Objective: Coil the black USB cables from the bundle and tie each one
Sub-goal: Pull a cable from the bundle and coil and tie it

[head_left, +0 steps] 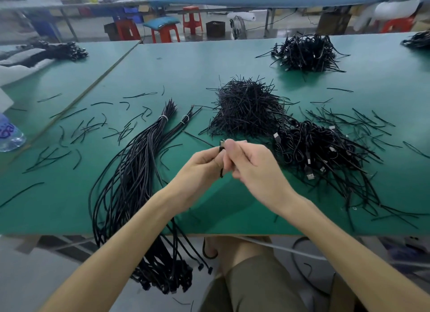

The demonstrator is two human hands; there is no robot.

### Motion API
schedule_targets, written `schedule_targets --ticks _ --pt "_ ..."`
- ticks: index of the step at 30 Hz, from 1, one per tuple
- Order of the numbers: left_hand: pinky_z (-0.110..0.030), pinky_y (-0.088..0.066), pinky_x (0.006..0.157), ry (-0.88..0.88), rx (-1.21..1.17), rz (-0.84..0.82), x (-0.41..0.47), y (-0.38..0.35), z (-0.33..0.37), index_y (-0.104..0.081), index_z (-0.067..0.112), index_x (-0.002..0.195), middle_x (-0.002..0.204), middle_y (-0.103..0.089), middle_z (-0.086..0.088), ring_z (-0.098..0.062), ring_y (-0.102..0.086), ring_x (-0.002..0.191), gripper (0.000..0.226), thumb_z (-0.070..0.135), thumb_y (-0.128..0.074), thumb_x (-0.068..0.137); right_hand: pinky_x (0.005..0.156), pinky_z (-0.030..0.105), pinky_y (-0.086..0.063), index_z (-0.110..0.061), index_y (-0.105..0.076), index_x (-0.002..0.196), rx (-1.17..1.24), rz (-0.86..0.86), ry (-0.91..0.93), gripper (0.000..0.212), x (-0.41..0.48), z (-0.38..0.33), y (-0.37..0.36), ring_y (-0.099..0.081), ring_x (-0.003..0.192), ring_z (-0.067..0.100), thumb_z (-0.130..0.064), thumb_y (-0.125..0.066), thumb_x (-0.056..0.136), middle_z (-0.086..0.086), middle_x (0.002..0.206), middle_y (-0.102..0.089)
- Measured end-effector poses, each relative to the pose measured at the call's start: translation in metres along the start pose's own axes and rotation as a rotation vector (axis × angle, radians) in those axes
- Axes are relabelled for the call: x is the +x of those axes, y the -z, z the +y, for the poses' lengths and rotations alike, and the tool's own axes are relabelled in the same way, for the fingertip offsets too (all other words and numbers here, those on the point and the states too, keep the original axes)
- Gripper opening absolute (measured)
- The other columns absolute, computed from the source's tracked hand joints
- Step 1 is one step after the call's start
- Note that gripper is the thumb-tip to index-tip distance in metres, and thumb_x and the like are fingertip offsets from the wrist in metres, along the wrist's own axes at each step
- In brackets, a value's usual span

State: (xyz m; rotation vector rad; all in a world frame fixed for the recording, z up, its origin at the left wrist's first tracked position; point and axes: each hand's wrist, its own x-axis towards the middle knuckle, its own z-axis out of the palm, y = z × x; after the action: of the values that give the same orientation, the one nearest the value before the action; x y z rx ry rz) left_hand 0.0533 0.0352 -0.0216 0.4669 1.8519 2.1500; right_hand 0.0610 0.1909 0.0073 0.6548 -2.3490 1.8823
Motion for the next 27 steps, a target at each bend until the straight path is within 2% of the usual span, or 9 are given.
schedule_targets --ticks 4,7,10,12,14,16,19,23,27 --pt "-0.030 -0.050 0.096 -0.012 -0.224 -0.057 -0.004 -0.004 0.004 -0.075 0.015 0.104 0.105 -0.075 -0.007 -0.019 -0.069 0.101 0.038 0.024 -0.039 0.108 0.048 0.012 -0.028 -0.010 -0.052 0.064 0.182 0.094 -0.013 0.051 -0.001 0.000 -0.002 -0.032 0.046 0.003 -0.032 -0.043 0.109 -0.013 0.050 -0.039" --pt "-0.031 -0.046 0.107 -0.007 -0.316 -0.103 -0.003 -0.001 0.002 -0.054 0.003 0.143 0.147 -0.057 -0.014 -0.023 -0.053 0.137 0.046 0.027 -0.029 0.112 0.051 0.013 -0.029 -0.012 -0.052 0.064 0.099 0.029 -0.003 0.051 -0.007 0.006 -0.008 -0.034 0.047 0.003 -0.035 -0.044 0.108 -0.014 0.049 -0.041" --pt "-0.029 -0.046 0.108 0.020 -0.488 -0.123 -0.004 -0.009 0.006 -0.047 0.005 0.148 0.152 -0.052 -0.008 -0.022 -0.049 0.142 0.050 0.034 -0.026 0.113 0.051 0.014 -0.030 -0.023 -0.053 0.062 -0.039 -0.037 -0.018 0.048 -0.013 0.012 -0.015 -0.038 0.046 0.005 -0.041 -0.046 0.106 -0.014 0.047 -0.044" --pt "-0.029 -0.049 0.106 0.060 -0.659 -0.020 -0.005 -0.010 0.011 -0.064 0.009 0.133 0.135 -0.067 -0.004 -0.019 -0.063 0.126 0.048 0.034 -0.029 0.112 0.051 0.017 -0.031 -0.023 -0.055 0.062 -0.064 -0.053 -0.039 0.050 -0.016 0.019 -0.012 -0.038 0.047 0.005 -0.042 -0.046 0.107 -0.012 0.048 -0.044" --pt "-0.021 -0.049 0.095 0.088 -0.980 0.024 -0.006 -0.001 0.016 -0.072 0.010 0.107 0.091 -0.073 0.004 -0.014 -0.071 0.081 0.041 0.028 -0.035 0.110 0.051 0.016 -0.031 -0.022 -0.056 0.061 -0.071 -0.143 -0.098 0.053 -0.021 0.029 -0.008 -0.039 0.045 0.004 -0.048 -0.046 0.106 -0.012 0.047 -0.044" --pt "-0.024 -0.039 0.055 0.086 -1.099 -0.005 -0.008 0.010 0.023 -0.062 0.014 0.090 0.061 -0.042 0.011 -0.007 -0.036 0.048 0.033 0.024 -0.037 0.109 0.052 0.018 -0.033 -0.023 -0.055 0.057 -0.150 -0.273 -0.145 0.057 -0.025 0.036 -0.002 -0.039 0.045 0.003 -0.056 -0.044 0.103 -0.010 0.047 -0.046" --pt "-0.021 -0.017 0.044 0.088 -0.486 -0.012 -0.013 0.019 0.023 -0.060 0.022 0.073 0.055 -0.026 0.012 -0.007 -0.019 0.046 0.037 0.031 -0.044 0.105 0.056 0.028 -0.035 -0.022 -0.049 0.052 -0.332 -0.312 -0.147 0.062 -0.010 0.039 0.015 -0.040 0.047 0.008 -0.062 -0.045 0.098 -0.007 0.048 -0.046" --pt "-0.026 -0.045 0.054 0.013 0.738 -0.059 -0.012 0.007 0.002 -0.068 0.022 0.084 0.057 -0.061 0.008 -0.010 -0.052 0.047 0.033 0.033 -0.045 0.105 0.054 0.030 -0.032 -0.016 -0.044 0.048 -0.417 -0.171 -0.164 0.065 0.021 0.036 0.028 -0.035 0.044 0.008 -0.053 -0.053 0.100 -0.010 0.042 -0.044" --pt "-0.026 -0.051 0.079 -0.110 0.743 0.196 -0.005 0.003 -0.012 -0.070 0.023 0.102 0.088 -0.073 0.016 -0.001 -0.064 0.078 0.023 0.017 -0.049 0.108 0.055 0.029 -0.031 -0.014 -0.050 0.052 -0.270 -0.016 -0.163 0.062 0.021 0.030 0.012 -0.035 0.045 0.006 -0.048 -0.050 0.104 -0.011 0.044 -0.044"
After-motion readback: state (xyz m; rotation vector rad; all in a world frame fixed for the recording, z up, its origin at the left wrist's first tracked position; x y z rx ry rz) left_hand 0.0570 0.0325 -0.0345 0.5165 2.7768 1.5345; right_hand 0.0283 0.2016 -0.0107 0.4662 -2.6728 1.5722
